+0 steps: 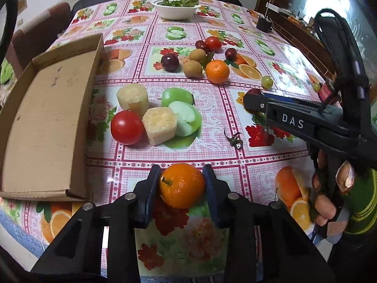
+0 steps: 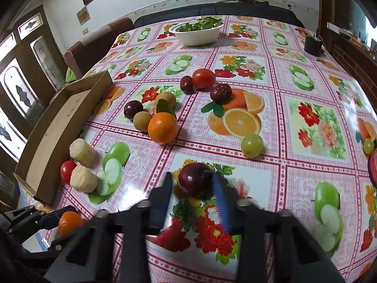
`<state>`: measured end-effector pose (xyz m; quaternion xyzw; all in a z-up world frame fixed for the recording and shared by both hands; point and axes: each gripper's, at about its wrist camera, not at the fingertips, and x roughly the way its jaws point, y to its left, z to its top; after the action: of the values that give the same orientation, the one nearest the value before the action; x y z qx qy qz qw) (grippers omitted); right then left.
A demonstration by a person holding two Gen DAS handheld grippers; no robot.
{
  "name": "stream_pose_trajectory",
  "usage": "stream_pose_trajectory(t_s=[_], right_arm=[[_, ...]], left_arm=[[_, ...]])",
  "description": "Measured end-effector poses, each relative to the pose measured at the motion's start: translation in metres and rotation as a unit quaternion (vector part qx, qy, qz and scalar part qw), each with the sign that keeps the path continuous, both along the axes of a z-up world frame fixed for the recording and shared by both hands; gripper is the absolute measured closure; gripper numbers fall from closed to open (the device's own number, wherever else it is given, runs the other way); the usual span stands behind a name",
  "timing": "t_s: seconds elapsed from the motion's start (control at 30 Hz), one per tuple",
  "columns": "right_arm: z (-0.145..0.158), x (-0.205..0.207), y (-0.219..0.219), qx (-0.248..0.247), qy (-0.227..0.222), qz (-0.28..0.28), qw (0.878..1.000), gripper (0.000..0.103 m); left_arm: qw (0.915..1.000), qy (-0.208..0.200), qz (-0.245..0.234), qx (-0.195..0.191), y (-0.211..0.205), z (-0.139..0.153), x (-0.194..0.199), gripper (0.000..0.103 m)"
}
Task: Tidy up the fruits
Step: 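Grasp the mandarin with the left tool while the right tool grasps the dark red plum, then carry the mandarin and plum in both tools over the cardboard box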
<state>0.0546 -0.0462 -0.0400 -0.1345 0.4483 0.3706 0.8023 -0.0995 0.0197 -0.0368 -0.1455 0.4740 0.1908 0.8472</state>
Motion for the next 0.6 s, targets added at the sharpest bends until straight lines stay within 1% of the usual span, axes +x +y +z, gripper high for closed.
stream_pose_trajectory(t_s=[0.13, 0.23, 0.4, 0.6], right_arm=[[0.006, -0.006, -0.004, 0.010, 0.001, 0.006, 1.000, 0.074], [0.014, -0.017, -0.006, 0.008, -0.013, 0.015, 1.000, 0.074], [0.029, -0.039, -0.005, -0.010, -0.061, 0.025, 0.998, 0.074], [0.041, -0.048, -0.003, -0.027, -0.095, 0.023, 0.995, 0.074]], left_arm=[[1.0000, -0.004, 0.001, -0.001, -0.001, 0.003, -0.004, 0.069], [0.9999, -0.011, 0.003, 0.004, -0.001, 0.010, -0.008, 0.069], [0.9994, -0.028, 0.007, 0.019, -0.001, 0.026, -0.018, 0.069], [0.9980, -0.047, 0.015, 0.039, 0.002, 0.044, -0.030, 0.069]])
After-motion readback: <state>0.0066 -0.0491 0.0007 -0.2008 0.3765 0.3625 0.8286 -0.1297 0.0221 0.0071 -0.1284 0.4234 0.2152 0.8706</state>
